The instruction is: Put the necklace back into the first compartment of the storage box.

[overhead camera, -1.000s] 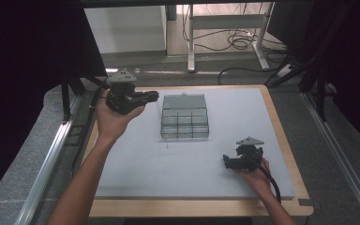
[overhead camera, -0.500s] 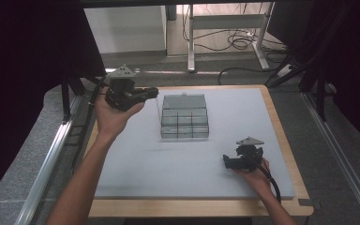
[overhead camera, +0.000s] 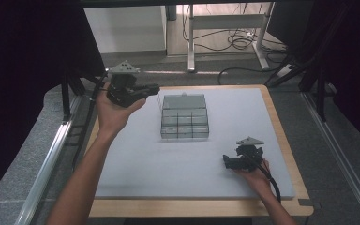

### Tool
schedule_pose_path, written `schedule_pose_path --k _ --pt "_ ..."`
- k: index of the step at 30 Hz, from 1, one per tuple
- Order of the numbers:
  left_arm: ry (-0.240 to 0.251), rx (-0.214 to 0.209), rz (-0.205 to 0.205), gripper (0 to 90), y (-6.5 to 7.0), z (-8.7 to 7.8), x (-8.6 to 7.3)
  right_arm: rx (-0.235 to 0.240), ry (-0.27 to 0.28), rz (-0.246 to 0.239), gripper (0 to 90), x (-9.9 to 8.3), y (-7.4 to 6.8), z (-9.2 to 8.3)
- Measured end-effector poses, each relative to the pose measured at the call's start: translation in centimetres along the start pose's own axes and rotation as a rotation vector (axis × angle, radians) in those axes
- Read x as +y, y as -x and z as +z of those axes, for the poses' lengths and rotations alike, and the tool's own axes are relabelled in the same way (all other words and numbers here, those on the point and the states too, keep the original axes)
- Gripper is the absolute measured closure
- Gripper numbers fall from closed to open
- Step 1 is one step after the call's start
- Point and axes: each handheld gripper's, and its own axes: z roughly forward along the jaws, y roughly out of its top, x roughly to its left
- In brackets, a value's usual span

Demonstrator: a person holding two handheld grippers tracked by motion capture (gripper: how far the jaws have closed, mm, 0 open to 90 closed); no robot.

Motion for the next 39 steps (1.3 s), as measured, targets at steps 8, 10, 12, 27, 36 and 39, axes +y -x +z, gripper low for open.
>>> schedule_pose_path --k 8,10,12,27,36,39 --pt "0.001 0.01 0.007 87.4 -0.1 0.0 0.7 0.001 -0.001 0.002 2.8 0.0 0.0 0.0" --pt "0.003 0.012 0.006 87.4 -0.2 0.1 0.8 0.001 -0.001 0.002 2.8 0.0 0.0 0.0" --pt "0.001 0.017 0.007 87.4 -0.2 0.2 1.0 0.001 -0.001 0.002 2.8 0.0 0.0 0.0" --pt "-0.007 0.035 0.024 87.5 -0.8 1.0 2.7 0.002 -0.001 0.005 2.9 0.0 0.0 0.0" --pt "-0.009 0.046 0.012 87.5 -1.9 2.5 3.0 0.001 0.0 0.003 2.9 0.0 0.0 0.0" --pt "-0.009 0.048 0.006 87.5 -2.2 2.8 3.1 0.001 0.002 0.003 2.9 0.0 0.0 0.0"
